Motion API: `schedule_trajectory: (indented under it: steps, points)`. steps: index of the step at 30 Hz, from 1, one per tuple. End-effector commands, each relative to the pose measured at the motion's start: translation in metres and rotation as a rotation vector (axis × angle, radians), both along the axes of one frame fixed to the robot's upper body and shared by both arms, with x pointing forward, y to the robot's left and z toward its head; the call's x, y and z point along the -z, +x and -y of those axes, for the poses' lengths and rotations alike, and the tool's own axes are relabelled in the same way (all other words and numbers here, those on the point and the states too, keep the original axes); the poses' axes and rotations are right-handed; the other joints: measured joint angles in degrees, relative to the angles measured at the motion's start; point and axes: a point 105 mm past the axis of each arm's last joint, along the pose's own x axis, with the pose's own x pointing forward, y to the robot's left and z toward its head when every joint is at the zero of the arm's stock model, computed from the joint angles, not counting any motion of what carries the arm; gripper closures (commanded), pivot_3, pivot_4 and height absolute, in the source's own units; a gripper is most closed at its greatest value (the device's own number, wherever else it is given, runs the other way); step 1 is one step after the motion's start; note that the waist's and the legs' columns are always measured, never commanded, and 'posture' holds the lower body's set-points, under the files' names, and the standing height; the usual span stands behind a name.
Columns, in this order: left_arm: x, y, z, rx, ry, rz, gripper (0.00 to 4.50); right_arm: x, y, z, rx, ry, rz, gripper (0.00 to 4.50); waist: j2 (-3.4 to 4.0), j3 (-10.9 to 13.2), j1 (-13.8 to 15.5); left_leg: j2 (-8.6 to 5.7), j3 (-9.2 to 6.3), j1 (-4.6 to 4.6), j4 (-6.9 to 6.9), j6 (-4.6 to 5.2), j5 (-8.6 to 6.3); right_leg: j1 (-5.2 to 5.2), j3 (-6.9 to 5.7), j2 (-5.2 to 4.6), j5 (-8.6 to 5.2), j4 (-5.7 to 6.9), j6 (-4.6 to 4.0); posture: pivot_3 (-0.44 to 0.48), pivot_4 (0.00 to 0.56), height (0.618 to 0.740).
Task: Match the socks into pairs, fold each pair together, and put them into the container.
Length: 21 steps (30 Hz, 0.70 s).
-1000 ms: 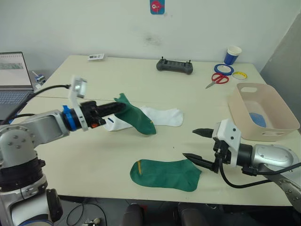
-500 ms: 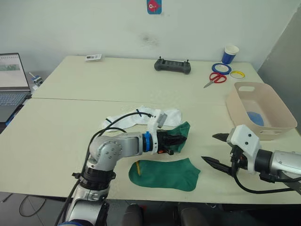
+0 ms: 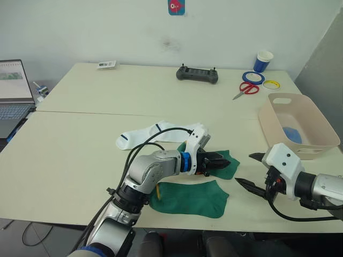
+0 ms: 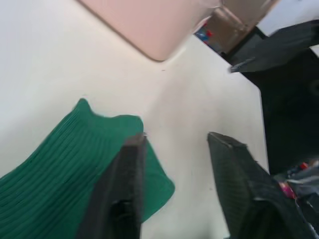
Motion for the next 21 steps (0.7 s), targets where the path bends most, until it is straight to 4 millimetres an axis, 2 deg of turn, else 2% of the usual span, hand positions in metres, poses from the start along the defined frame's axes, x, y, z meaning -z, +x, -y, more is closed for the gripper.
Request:
schedule_trajectory:
  steps: [1, 2, 4, 7, 11, 14, 20, 21]
  points:
    - [-0.038, -0.002, -0.028, 0.052, -0.016, 0.165, 1.04, -0.012, 0.001, 0.002, 0.010, -0.011, 0.069, 0.00, 0.01, 0.00, -0.11, 0.04, -0.01, 0.02, -0.01, 0.00, 0.00, 0.00, 0.00, 0.03, 0.00, 0.02, 0.00, 0.000, 0.150, 0.740]
    - [-0.043, -0.001, -0.038, 0.045, -0.012, 0.184, 0.71, -0.012, 0.002, 0.002, 0.012, -0.007, 0.076, 0.00, 0.02, 0.01, -0.14, 0.08, -0.01, 0.03, -0.02, 0.00, 0.00, -0.02, 0.00, 0.06, 0.00, 0.04, -0.01, 0.000, 0.150, 0.740]
    - [-0.048, 0.016, -0.065, -0.031, 0.033, 0.257, 0.11, -0.015, 0.003, -0.002, 0.005, 0.021, 0.095, 0.00, 0.03, 0.02, -0.04, 0.09, -0.02, 0.04, -0.04, 0.00, 0.00, -0.02, -0.03, 0.06, -0.01, 0.05, -0.03, 0.000, 0.150, 0.740]
    - [-0.041, 0.033, -0.101, -0.087, 0.134, 0.304, 0.05, -0.016, 0.005, -0.009, -0.010, 0.045, 0.119, 0.00, 0.04, 0.02, 0.02, 0.07, -0.01, 0.02, -0.04, 0.00, 0.00, -0.01, -0.02, 0.04, -0.02, 0.00, -0.03, 0.000, 0.150, 0.740]
    - [-0.026, 0.043, -0.129, -0.087, 0.239, 0.286, 0.05, -0.015, 0.007, -0.014, -0.025, 0.058, 0.128, 0.00, 0.05, 0.03, 0.05, 0.06, 0.01, -0.01, -0.05, 0.00, 0.00, -0.02, -0.03, 0.01, -0.02, -0.09, -0.03, 0.000, 0.150, 0.740]
    - [-0.010, 0.053, -0.133, -0.133, 0.273, 0.254, 0.05, -0.015, 0.010, -0.018, -0.024, 0.071, 0.141, 0.00, 0.05, 0.03, 0.33, 0.06, -0.01, -0.06, -0.09, 0.00, 0.00, -0.03, -0.06, -0.01, -0.02, -0.14, -0.03, 0.000, 0.150, 0.740]
    - [0.019, 0.070, -0.118, -0.144, 0.325, 0.273, 0.05, -0.012, 0.009, -0.022, -0.024, 0.082, 0.142, 0.00, 0.04, 0.03, 0.35, 0.02, 0.00, -0.11, -0.07, 0.01, 0.00, -0.03, -0.06, -0.04, -0.01, -0.18, -0.02, 0.000, 0.150, 0.740]
    - [0.020, 0.075, -0.114, -0.151, 0.328, 0.294, 0.23, -0.012, 0.009, -0.022, -0.022, 0.082, 0.142, 0.00, 0.04, 0.03, 0.32, 0.03, 0.00, -0.11, -0.08, 0.01, 0.00, -0.03, -0.06, -0.04, 0.00, -0.17, -0.02, 0.000, 0.150, 0.740]
